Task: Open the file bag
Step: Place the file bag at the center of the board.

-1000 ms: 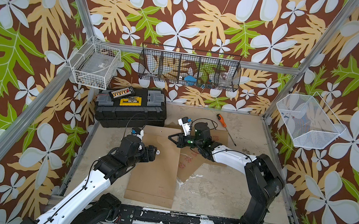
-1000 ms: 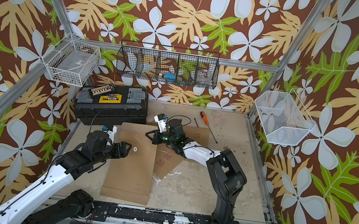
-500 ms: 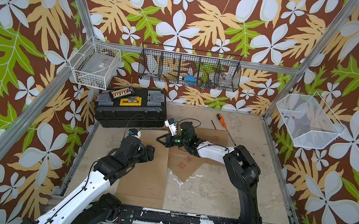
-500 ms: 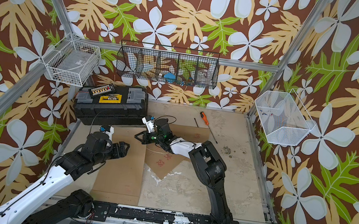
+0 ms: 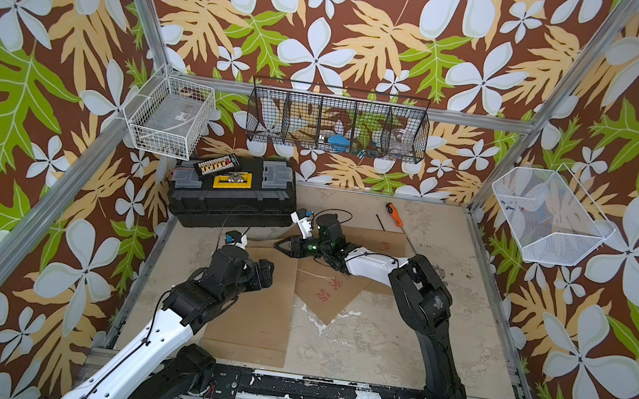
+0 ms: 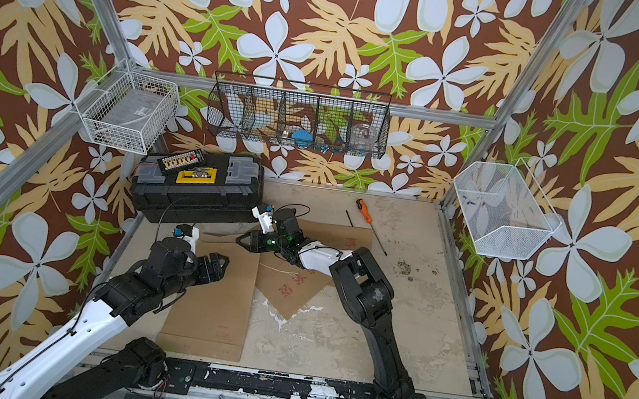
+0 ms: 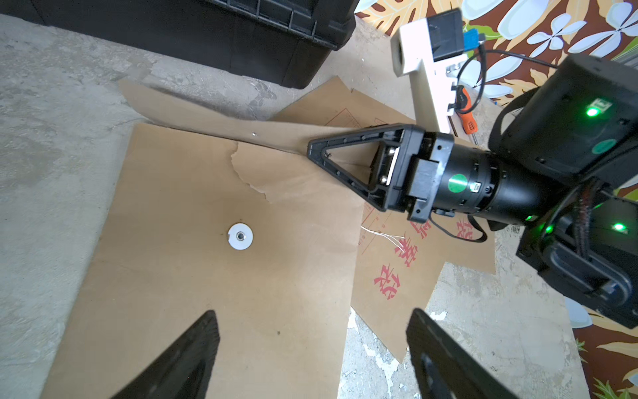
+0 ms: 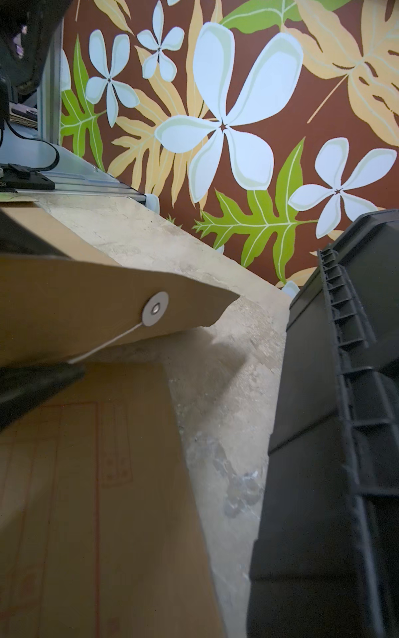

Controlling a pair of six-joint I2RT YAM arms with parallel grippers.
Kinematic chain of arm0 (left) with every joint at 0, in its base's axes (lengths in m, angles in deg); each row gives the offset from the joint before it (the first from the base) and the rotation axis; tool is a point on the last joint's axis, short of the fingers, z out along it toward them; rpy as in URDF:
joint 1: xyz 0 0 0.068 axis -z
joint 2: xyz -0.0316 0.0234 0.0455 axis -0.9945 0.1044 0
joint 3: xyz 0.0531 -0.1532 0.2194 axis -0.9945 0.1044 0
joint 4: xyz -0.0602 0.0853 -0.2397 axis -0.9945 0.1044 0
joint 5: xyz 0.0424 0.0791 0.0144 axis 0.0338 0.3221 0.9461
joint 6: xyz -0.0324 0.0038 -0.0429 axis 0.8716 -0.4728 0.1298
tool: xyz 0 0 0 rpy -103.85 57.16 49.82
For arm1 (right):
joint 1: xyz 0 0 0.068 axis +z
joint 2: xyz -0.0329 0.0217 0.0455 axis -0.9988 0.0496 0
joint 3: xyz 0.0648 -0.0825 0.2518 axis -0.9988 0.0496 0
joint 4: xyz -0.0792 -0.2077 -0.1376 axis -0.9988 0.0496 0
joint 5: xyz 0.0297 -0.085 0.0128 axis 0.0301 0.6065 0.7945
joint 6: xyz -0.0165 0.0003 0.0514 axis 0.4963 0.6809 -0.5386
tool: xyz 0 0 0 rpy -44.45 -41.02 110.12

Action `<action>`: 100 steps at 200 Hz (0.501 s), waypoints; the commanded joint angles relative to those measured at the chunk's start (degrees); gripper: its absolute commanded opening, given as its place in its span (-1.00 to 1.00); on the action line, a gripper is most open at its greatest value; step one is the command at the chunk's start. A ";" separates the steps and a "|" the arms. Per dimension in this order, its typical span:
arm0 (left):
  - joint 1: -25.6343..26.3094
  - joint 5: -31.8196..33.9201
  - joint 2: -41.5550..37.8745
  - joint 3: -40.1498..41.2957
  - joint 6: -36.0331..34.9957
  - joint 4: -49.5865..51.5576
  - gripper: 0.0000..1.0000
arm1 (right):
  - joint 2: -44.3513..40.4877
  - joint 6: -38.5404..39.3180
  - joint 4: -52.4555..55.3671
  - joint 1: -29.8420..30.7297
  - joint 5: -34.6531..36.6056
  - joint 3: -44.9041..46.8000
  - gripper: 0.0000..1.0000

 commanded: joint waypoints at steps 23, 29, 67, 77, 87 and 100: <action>-0.05 0.83 0.18 -0.04 0.62 0.74 0.74 | -4.21 3.63 4.25 -1.69 5.74 0.05 0.52; -0.05 0.88 0.36 0.02 0.64 0.65 0.74 | -4.73 3.94 4.75 -2.00 6.15 0.26 0.54; -0.05 -0.26 1.94 0.85 1.21 -0.89 0.70 | -8.70 6.87 7.11 -4.70 8.66 3.40 0.54; -0.05 -0.97 2.60 1.49 1.43 -2.05 0.67 | -10.48 7.08 7.01 -5.66 8.80 5.55 0.53; -0.05 -1.57 3.48 2.33 1.67 -3.49 0.64 | -12.81 7.65 6.82 -6.55 9.17 8.28 0.54; -0.05 -2.45 5.14 3.41 2.08 -5.75 0.58 | -16.69 8.85 6.81 -7.43 10.55 12.87 0.54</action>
